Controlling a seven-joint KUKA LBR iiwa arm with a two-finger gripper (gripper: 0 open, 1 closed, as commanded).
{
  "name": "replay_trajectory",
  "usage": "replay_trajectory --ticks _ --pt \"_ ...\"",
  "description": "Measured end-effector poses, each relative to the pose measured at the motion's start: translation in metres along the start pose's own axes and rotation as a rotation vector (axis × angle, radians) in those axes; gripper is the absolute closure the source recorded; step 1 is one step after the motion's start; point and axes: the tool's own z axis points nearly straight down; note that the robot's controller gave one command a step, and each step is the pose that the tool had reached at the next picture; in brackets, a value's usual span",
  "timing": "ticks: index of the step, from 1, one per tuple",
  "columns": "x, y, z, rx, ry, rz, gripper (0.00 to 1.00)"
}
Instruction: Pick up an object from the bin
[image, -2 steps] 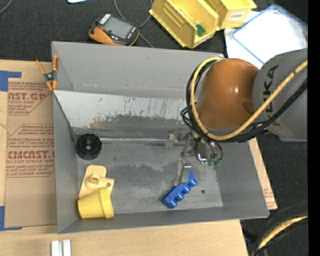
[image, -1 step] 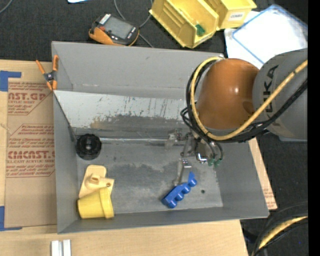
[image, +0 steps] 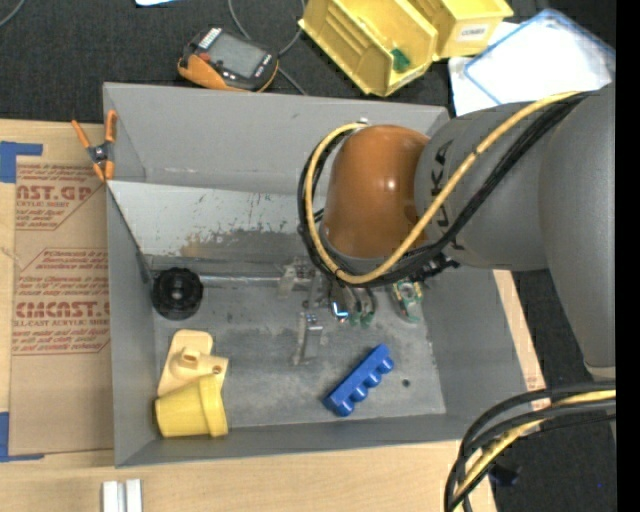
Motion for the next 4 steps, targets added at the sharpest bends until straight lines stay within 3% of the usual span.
replay_trajectory --ticks 1,3,4 --pt "0.035 -0.02 0.018 0.005 -0.006 -0.056 0.0" --pt "0.052 -0.101 0.072 0.004 -0.007 -0.28 0.0" --pt "0.064 -0.108 0.089 0.001 -0.016 -0.278 1.0"
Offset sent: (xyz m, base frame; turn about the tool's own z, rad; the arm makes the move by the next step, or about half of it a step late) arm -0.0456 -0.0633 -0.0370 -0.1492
